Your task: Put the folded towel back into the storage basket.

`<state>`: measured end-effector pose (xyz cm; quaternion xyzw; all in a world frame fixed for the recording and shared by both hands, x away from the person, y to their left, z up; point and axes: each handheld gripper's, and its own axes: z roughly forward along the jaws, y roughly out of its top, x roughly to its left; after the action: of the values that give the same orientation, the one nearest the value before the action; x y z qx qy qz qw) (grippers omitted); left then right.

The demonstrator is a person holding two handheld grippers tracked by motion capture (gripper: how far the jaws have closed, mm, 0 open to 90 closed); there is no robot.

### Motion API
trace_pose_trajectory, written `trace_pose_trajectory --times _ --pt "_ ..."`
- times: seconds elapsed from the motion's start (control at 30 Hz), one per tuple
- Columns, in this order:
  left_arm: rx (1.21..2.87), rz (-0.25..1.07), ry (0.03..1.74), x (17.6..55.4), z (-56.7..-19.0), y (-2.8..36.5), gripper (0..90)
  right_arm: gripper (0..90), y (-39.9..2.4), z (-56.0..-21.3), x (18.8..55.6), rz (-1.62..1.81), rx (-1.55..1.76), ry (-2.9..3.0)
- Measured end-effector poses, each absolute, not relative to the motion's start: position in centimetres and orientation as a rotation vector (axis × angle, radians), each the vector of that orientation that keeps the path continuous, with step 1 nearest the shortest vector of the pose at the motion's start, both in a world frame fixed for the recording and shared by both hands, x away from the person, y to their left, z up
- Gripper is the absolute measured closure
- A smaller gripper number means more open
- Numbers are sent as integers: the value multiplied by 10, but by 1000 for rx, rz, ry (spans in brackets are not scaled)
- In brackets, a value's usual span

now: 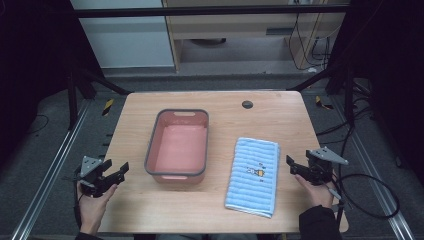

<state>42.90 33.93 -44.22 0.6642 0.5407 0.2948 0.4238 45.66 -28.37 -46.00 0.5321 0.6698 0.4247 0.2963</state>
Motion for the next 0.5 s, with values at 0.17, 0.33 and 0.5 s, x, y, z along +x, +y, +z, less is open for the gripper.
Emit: trace_pose_trajectory --times 0.17,0.33,0.5 --pt "1658 729 1323 426 -433 331 289 253 -283 -453 454 1150 1386 1769" --pt "1661 723 1293 424 -428 326 255 259 -282 -447 452 1171 1371 1757" --pt "1655 735 1259 419 -420 319 264 258 -280 -442 451 1188 1361 1751"
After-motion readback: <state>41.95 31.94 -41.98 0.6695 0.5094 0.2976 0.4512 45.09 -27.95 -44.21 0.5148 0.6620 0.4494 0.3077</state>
